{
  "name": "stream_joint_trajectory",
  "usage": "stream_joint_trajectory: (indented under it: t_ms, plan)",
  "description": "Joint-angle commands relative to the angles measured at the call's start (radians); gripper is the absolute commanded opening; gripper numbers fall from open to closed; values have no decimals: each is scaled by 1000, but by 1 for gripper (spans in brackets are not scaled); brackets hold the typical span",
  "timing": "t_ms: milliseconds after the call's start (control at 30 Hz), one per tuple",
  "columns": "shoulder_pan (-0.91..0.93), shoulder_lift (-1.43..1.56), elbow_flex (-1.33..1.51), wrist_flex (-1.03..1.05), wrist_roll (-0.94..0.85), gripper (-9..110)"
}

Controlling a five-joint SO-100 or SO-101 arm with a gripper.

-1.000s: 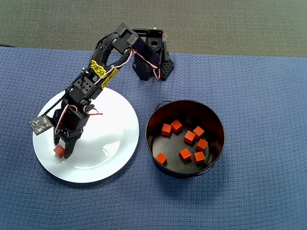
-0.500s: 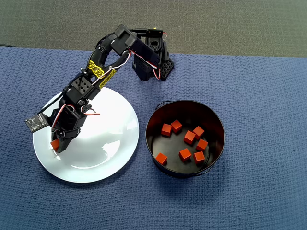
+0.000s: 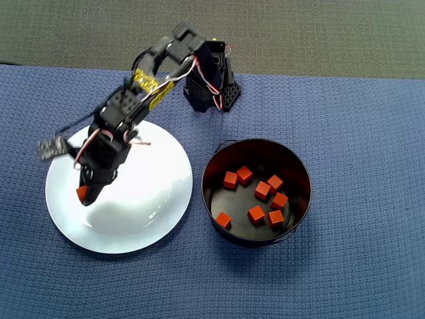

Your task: Pick up the red cubes from the white plate and place them in the black recipient

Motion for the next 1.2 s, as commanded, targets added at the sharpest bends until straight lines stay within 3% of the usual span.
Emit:
stream_joint_trajectory:
  t_ms: [0, 200, 433, 767, 833, 867, 933, 1167]
  plan:
    - [-48, 296, 35, 101, 206, 0]
    - [-147, 571, 98, 281, 552, 0]
    - [-462, 684, 95, 443, 856, 0]
    - [-865, 655, 170, 457, 1065, 0]
    - [-930, 661, 186, 477, 1031, 10]
    - [-945, 664, 190, 488, 1005, 23]
    - [-923, 672, 190, 492, 985, 32]
    - [-721, 781, 288, 423, 1009, 20]
